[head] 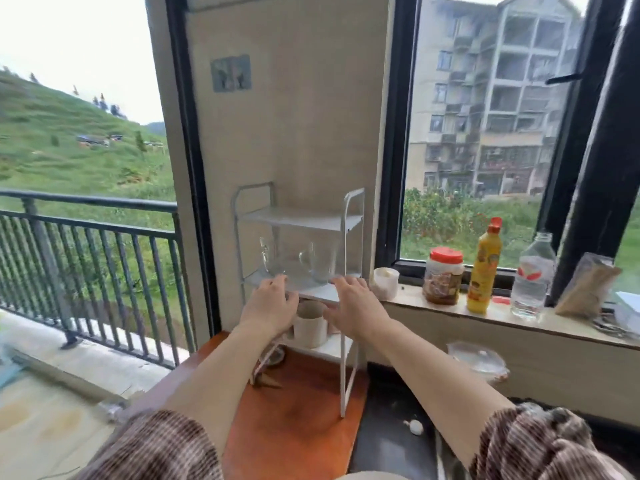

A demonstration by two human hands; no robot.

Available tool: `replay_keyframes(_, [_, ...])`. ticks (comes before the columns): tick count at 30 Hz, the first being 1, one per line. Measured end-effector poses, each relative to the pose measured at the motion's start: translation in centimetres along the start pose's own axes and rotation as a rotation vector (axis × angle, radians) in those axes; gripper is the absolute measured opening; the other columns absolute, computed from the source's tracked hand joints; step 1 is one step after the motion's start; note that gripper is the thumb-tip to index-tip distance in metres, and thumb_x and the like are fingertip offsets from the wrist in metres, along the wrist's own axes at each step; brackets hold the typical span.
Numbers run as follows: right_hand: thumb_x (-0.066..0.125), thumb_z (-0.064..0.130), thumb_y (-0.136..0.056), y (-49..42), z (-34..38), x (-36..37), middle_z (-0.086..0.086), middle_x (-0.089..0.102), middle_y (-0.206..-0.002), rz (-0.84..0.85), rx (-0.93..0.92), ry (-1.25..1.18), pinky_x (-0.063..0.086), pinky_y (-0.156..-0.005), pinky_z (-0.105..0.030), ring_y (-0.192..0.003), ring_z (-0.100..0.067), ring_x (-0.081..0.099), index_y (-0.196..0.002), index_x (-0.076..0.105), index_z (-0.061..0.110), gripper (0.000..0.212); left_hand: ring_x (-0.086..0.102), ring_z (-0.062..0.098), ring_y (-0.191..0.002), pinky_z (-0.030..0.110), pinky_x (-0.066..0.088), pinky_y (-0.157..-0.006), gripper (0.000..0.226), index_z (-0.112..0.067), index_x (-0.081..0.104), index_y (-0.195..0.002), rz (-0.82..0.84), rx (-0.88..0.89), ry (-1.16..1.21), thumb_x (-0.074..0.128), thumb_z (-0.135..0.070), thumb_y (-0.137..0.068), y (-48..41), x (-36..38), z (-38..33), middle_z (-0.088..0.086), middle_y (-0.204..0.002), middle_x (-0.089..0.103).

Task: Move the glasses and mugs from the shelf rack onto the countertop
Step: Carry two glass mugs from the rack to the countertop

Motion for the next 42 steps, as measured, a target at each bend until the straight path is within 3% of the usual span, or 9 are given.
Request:
replay_keyframes(7, [0.057, 0.036, -0.09, -8.9, 0.8, 5.2, -0.008, 0.04, -0.145, 0.017, 0.19, -0.171, 0.034, -0.106, -0.038, -0.133, -0.027, 0.036, -0.144, 0.033, 0.013, 0.064, 0.048, 0.034, -0.118, 0.035, 0.036, -0.088, 0.05, -0.005, 0.039, -0.137, -0.012, -0.071, 0.221, 0.043, -0.033, -0.095, -9.6, 0.4, 6.3, 0.018, -0.133, 0.048])
replay_keyframes(13, [0.056, 0.033, -0.091, -13.9, -0.1, 8.4, -0.005, 0.033, -0.152, 0.019, 0.365, -0.344, 0.036, -0.109, -0.041, -0.135, -0.028, 0.037, -0.15, 0.025, 0.021, 0.068, 0.042, 0.033, -0.129, 0.039, 0.035, -0.097, 0.058, -0.004, 0.029, -0.144, -0.018, -0.153, 0.502, 0.045, -0.031, -0.095, -15.2, 1.9, 8.9, 0.016, -0.143, 0.044])
replay_keyframes(17, [0.049, 0.027, -0.095, -16.3, -0.2, 10.0, -0.007, 0.034, -0.154, -0.001, 0.424, -0.439, 0.032, -0.109, -0.037, -0.138, -0.028, 0.036, -0.151, 0.022, 0.018, 0.063, 0.055, 0.03, -0.112, 0.03, 0.035, -0.082, 0.046, -0.007, 0.043, -0.134, -0.031, -0.169, 0.656, 0.047, -0.031, -0.095, -17.5, 3.1, 10.0, 0.014, -0.126, 0.06])
replay_keyframes(19, [0.044, 0.025, -0.096, -17.1, -0.5, 10.2, -0.008, 0.046, -0.145, -0.05, 0.503, -0.545, 0.04, -0.095, -0.032, -0.124, -0.027, 0.049, -0.147, 0.03, 0.017, 0.054, 0.057, 0.028, -0.103, 0.031, 0.037, -0.081, 0.04, -0.009, 0.052, -0.123, -0.006, -0.173, 0.698, 0.046, -0.038, -0.096, -18.3, 3.7, 10.5, 0.011, -0.118, 0.064])
replay_keyframes(22, [0.041, 0.03, -0.095, -17.3, -1.1, 10.3, -0.001, 0.058, -0.092, -0.136, 0.584, -0.712, 0.037, -0.066, -0.029, -0.074, -0.012, 0.049, -0.108, 0.052, 0.019, 0.02, 0.061, 0.025, -0.089, 0.034, 0.042, -0.077, 0.034, -0.017, 0.058, -0.096, 0.03, -0.162, 0.734, 0.042, -0.047, -0.095, -19.2, 4.5, 10.9, 0.004, -0.093, 0.069])
replay_keyframes(25, [0.046, 0.039, -0.095, -16.3, -2.1, 9.8, 0.001, 0.053, -0.073, -0.248, 0.635, -0.816, 0.035, -0.057, -0.026, -0.065, -0.011, 0.046, -0.078, 0.054, 0.017, 0.028, 0.06, 0.021, -0.079, 0.034, 0.042, -0.072, 0.041, -0.017, 0.062, -0.096, 0.06, -0.113, 0.802, 0.041, -0.052, -0.094, -19.4, 4.9, 10.4, 0.002, -0.078, 0.066])
replay_keyframes(33, [0.042, 0.04, -0.097, -12.7, -4.5, 8.2, 0.005, 0.054, -0.073, -0.284, 0.804, -0.847, 0.046, -0.066, -0.029, -0.069, -0.012, 0.051, -0.069, 0.057, 0.019, 0.037, 0.06, 0.022, -0.081, 0.047, 0.041, -0.099, 0.035, -0.013, 0.061, -0.08, 0.153, -0.278, 0.995, 0.045, -0.04, -0.094, -18.3, 5.6, 10.0, 0.007, -0.083, 0.066])
replay_keyframes(38, [0.054, 0.037, -0.093, -10.3, -4.3, 7.7, 0.004, 0.052, -0.086, -0.184, 0.871, -1.019, 0.048, -0.063, -0.023, -0.1, -0.025, 0.061, -0.073, 0.06, 0.013, 0.032, 0.067, 0.024, -0.084, 0.045, 0.05, -0.084, 0.032, -0.011, 0.06, -0.074, 0.187, -0.293, 1.055, 0.047, -0.033, -0.093, -16.0, 4.3, 10.4, 0.007, -0.074, 0.067])
replay_keyframes(42, [0.058, 0.033, -0.089, -7.6, -4.3, 7.1, -0.006, 0.054, -0.091, -0.168, 0.827, -1.078, 0.054, -0.092, -0.039, -0.088, -0.025, 0.057, -0.067, 0.057, 0.012, 0.031, 0.069, 0.023, -0.076, 0.047, 0.054, -0.079, 0.029, -0.014, 0.057, -0.071, 0.241, -0.233, 1.088, 0.049, -0.033, -0.092, -12.9, 3.3, 10.0, 0.003, -0.061, 0.066])
Point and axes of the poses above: each hand's wrist, its own y-axis away from the middle knuckle, its own x-axis out of the palm, z = x × y, the point moved 9 cm from there along -y, towards the middle knuckle
